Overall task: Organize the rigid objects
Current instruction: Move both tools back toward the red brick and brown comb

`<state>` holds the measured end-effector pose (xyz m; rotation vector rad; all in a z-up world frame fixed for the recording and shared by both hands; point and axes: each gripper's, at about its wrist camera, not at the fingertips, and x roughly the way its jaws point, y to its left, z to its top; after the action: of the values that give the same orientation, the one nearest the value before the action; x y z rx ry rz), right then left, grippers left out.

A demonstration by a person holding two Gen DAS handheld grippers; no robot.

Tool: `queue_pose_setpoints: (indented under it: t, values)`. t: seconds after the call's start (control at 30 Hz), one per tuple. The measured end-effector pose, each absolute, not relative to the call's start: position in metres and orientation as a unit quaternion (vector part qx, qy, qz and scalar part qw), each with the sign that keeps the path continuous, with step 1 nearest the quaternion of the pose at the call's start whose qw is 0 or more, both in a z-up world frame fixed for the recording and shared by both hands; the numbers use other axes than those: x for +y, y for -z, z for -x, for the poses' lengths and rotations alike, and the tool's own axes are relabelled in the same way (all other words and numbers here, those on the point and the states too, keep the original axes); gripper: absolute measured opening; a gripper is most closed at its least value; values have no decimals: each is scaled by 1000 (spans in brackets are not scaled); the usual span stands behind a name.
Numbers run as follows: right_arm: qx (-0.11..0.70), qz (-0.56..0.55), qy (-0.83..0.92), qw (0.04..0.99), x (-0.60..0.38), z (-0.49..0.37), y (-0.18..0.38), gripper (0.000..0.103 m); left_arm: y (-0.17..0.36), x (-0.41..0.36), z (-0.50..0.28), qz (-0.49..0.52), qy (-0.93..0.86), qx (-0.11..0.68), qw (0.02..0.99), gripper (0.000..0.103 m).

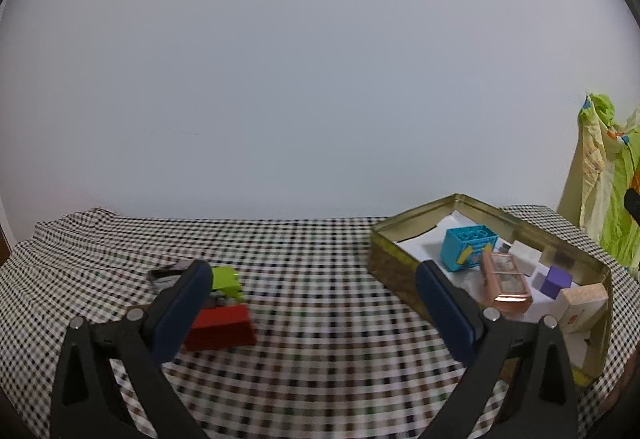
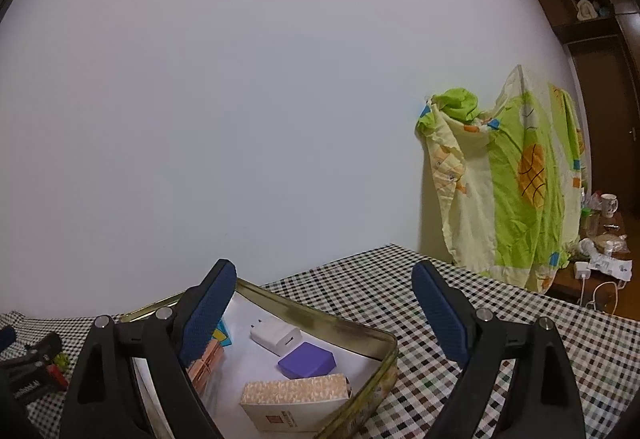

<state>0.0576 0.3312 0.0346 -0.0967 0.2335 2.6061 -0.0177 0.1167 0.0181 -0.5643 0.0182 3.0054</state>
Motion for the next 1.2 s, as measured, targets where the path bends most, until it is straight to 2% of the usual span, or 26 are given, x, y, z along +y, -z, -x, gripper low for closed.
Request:
queue_pose_setpoints:
  t: [0.23,0.5,0.87,1.2]
  values:
    - [79,36,-962,258,320,-60,-36,91,-21,85,21,182,-983,8,27,102]
    - [108,67,-963,236,298,-53,-31,91,-18,58,28,196,-981,-9,13,102]
    - [112,98,-973,174,235,-28,-25,91,-16,33,32,195,-981,-4,-2,102]
    - [99,135,-978,122,186,-2,-20,91,-14,-22,50,204,-977,-4,-53,102]
